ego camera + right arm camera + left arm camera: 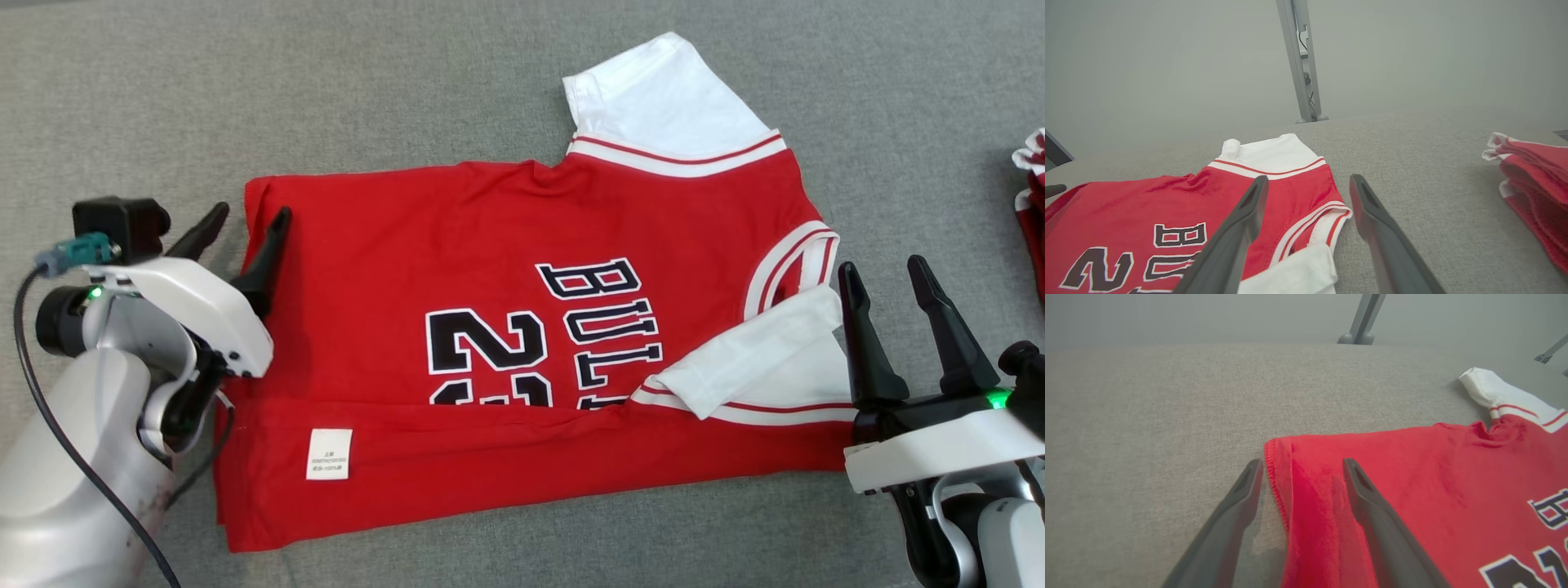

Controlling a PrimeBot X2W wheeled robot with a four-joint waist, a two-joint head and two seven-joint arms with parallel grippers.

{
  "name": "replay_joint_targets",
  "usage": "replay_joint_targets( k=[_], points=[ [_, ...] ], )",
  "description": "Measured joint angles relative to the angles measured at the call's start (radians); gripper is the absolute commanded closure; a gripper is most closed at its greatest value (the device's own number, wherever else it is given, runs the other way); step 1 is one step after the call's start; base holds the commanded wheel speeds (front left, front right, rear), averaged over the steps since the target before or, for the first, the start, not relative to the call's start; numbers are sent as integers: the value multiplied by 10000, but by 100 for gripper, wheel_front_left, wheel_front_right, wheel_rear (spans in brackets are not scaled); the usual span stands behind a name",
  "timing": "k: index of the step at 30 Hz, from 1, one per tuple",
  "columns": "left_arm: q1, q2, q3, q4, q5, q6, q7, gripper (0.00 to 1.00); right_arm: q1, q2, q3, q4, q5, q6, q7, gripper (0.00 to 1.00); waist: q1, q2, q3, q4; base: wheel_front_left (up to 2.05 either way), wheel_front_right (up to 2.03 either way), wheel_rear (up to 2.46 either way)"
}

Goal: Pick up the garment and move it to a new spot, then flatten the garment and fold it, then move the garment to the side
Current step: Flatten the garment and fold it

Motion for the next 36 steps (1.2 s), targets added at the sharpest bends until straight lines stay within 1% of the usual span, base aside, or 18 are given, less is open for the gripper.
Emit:
replay_joint_targets(
  k=[3, 4, 5, 6, 9, 11, 15, 17, 18, 21, 23, 27, 29, 32, 36],
  points=[
    [-490, -10, -6, 761, -92, -268, 69, 0, -81, 4, 50, 148, 82, 0, -65, 0, 0, 0, 172, -73, 0, 0, 0],
    [-620, -21, -10, 968, -107, -345, 73, 29, -132, 4, 65, 198, 86, 0, -113, 0, 0, 0, 222, -96, 0, 0, 0],
    [-732, -52, -13, 1156, -117, -393, 73, 76, -186, 2, 65, 245, 100, 0, -125, 0, 0, 0, 262, -113, 0, 0, 0],
    [-837, -73, -13, 1358, -140, -443, 84, 100, -232, 4, 54, 288, 100, 0, -151, 0, 0, 0, 300, -125, 0, 0, 0],
    [-1104, -127, -50, 1829, -211, -614, 140, 100, -381, 4, -56, 420, 117, 0, -167, 0, 0, 0, 378, -137, 0, 0, 0],
    [-1235, -130, -44, 2048, -207, -686, -67, 100, -586, 2, -157, 453, 92, 0, -194, 0, 0, 0, 409, -143, 0, 0, 0],
    [-1451, -209, -65, 2353, -209, -786, -276, 100, -1419, -50, -606, 635, 4, 0, -146, 0, 0, 0, 436, -125, 0, 0, 0],
    [-1550, -284, -104, 2443, -209, -849, -384, 100, -2080, -282, -859, 957, -25, 0, -61, 0, 0, 0, 452, -74, 0, 0, 0],
    [-1550, -284, -104, 2443, -209, -849, -384, 100, -2080, -282, -859, 957, -25, 0, -61, 0, 0, 0, 452, -74, 0, 0, 0],
    [-1800, -464, -213, 2566, -211, -909, -389, 100, -3166, -681, -1156, 1685, -33, -2, 127, 0, 0, 0, 510, 111, 0, 0, 0],
    [-1985, -692, -332, 2631, -211, -963, -428, 100, -3877, -947, -1154, 2249, -36, -2, 236, 0, 0, 0, 555, 307, 0, 0, 0],
    [-2460, -1064, -552, 2721, -209, -1053, -470, 100, -5326, -1346, -899, 3503, 90, -2, 476, 0, 0, 0, 744, 749, 0, 0, 0],
    [-2680, -1243, -677, 2788, -207, -1103, -485, 100, -5990, -1551, -614, 4213, 113, -2, 635, 0, 0, 0, 877, 974, 0, 0, 0],
    [-2941, -1467, -851, 2932, -207, -1175, -562, 100, -6875, -1801, -104, 5411, 228, -2, 972, 0, 0, 0, 1079, 1311, 0, 0, 0],
    [-3231, -1722, -1133, 3083, -207, -1221, -690, 100, -7785, -2107, 832, 6790, 487, -2, 1252, 0, 0, 0, 1317, 1708, 0, 0, 0]
  ],
)
